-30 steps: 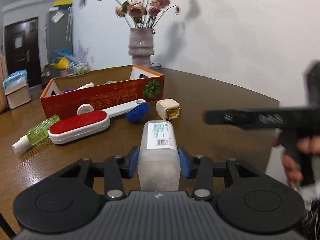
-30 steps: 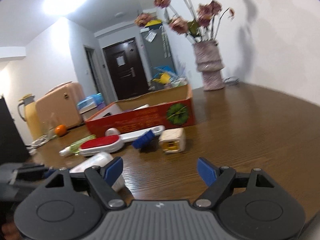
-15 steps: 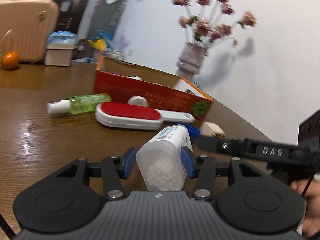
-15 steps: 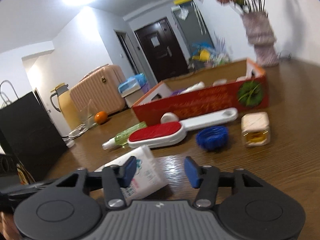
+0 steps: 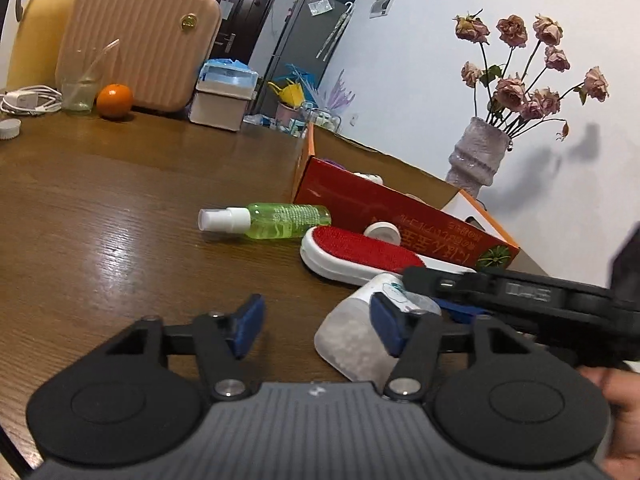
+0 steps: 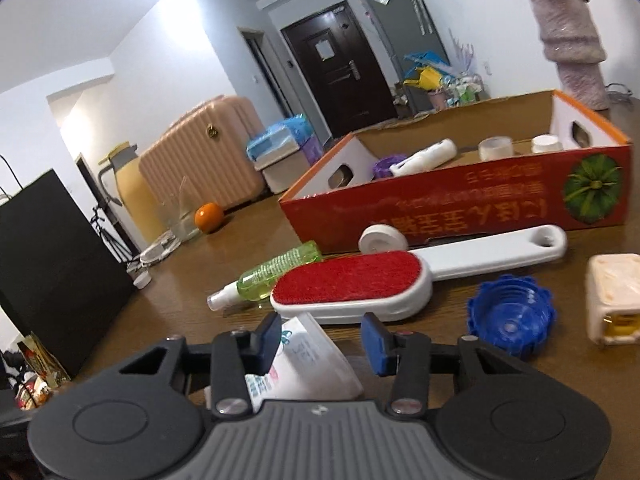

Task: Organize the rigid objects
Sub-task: 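Close the right tool on the white bottle while the left tool keeps holding it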

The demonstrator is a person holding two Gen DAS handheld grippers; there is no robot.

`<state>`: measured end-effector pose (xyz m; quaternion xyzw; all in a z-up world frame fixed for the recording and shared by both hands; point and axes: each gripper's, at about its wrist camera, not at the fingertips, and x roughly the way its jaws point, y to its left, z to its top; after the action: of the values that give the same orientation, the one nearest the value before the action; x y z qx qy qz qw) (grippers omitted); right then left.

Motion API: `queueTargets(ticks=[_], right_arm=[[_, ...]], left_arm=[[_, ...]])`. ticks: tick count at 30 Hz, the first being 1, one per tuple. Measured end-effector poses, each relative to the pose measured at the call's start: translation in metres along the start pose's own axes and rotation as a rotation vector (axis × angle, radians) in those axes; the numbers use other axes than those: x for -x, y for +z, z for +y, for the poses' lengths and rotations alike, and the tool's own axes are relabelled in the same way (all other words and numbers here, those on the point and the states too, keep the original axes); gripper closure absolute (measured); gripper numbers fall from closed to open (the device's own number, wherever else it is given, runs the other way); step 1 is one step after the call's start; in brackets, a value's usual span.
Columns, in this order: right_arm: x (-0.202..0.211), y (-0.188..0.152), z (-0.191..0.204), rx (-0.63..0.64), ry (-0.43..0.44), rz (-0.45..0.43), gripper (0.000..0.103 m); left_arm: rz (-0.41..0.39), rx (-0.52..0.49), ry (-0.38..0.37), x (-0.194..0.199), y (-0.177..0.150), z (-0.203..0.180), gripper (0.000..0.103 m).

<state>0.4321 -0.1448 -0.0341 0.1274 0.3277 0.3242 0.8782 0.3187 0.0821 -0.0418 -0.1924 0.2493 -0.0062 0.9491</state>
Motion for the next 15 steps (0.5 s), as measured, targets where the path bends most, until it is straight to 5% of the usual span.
queueTargets(ticks=[3, 9, 15], right_arm=[[-0.009, -0.001, -0.001, -0.012, 0.019, 0.003, 0.055], [0.007, -0.014, -0.014, -0.165, 0.084, 0.018, 0.072], [0.068, -0.058, -0.027, -0.307, 0.098, -0.017, 0.076]], left_arm=[[-0.007, 0.001, -0.022, 0.002, -0.003, -0.001, 0.057], [0.032, 0.116, -0.144, -0.010, -0.006, 0.005, 0.069], [0.066, 0.024, -0.206, -0.006, -0.019, -0.023, 0.069]])
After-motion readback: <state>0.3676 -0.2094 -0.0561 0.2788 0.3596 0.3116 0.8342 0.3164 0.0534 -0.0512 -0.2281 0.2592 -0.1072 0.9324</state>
